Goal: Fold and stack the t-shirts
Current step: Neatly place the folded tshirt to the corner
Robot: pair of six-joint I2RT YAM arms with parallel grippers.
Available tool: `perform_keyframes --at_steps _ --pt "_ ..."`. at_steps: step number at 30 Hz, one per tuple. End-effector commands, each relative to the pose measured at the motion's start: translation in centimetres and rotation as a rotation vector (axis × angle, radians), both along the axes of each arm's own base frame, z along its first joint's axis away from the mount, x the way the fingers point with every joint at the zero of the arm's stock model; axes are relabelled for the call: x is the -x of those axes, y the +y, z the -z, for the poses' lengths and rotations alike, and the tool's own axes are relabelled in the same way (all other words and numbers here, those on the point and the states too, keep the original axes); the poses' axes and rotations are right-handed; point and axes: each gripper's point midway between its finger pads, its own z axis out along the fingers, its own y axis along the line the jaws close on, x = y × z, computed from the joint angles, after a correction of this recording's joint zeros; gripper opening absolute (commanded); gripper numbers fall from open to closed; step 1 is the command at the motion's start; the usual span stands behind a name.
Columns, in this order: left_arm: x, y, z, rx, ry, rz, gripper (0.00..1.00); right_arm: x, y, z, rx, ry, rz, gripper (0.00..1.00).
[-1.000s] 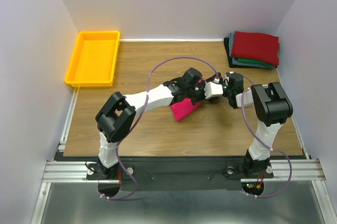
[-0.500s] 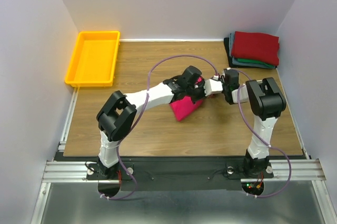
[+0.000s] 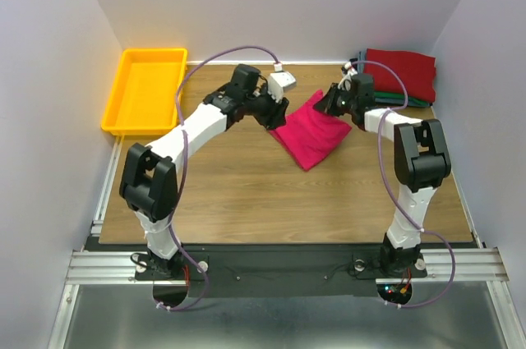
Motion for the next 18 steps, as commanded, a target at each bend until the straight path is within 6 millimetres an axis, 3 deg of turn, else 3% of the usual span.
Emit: perform_keyframes --at_steps 1,2,4,6,8,9,11,12,15,17,18 --pt "1.1 2.0 -3.1 0.041 0.000 -0.066 0.57 -3.0 -3.1 -2.6 0.278 -0.186 -0.012 0.01" --pt "1.1 2.6 -3.6 0.032 -0.031 -0.070 0.57 -4.2 -3.6 -3.9 0.303 -0.228 0.005 0.01" --pt "1.1 3.6 -2.8 -0.009 -0.040 -0.099 0.57 -5.7 -5.3 -4.0 0.361 -0.258 0.020 0.01" --pt "1.3 4.4 -2.5 -0.028 -0.041 -0.104 0.57 -7.7 -6.6 -6.0 0.388 -0.310 0.043 0.01" --pt "1.7 4.8 -2.2 -0.040 -0.035 -0.102 0.57 -9.3 -8.1 -6.5 0.414 -0.332 0.059 0.01" --pt "2.1 5.1 -2.1 -0.045 -0.041 -0.100 0.57 -10.4 -8.7 -8.5 0.446 -0.394 0.058 0.01" --pt "2.5 5.4 -2.1 -0.050 -0.051 -0.095 0.57 -11.7 -10.2 -8.8 0.467 -0.410 0.074 0.00" --pt "2.7 5.7 -2.2 -0.056 -0.059 -0.095 0.57 -12.8 -10.8 -10.8 0.478 -0.455 0.086 0.01" --pt "2.9 6.2 -2.1 -0.061 -0.069 -0.101 0.57 -14.9 -12.5 -12.9 0.511 -0.507 0.115 0.00" --pt "3.1 6.3 -2.0 -0.063 -0.075 -0.103 0.57 -15.8 -12.5 -13.9 0.520 -0.541 0.118 0.01" --pt "3.3 6.4 -2.0 -0.063 -0.075 -0.102 0.57 -16.3 -13.9 -13.4 0.530 -0.532 0.134 0.00"
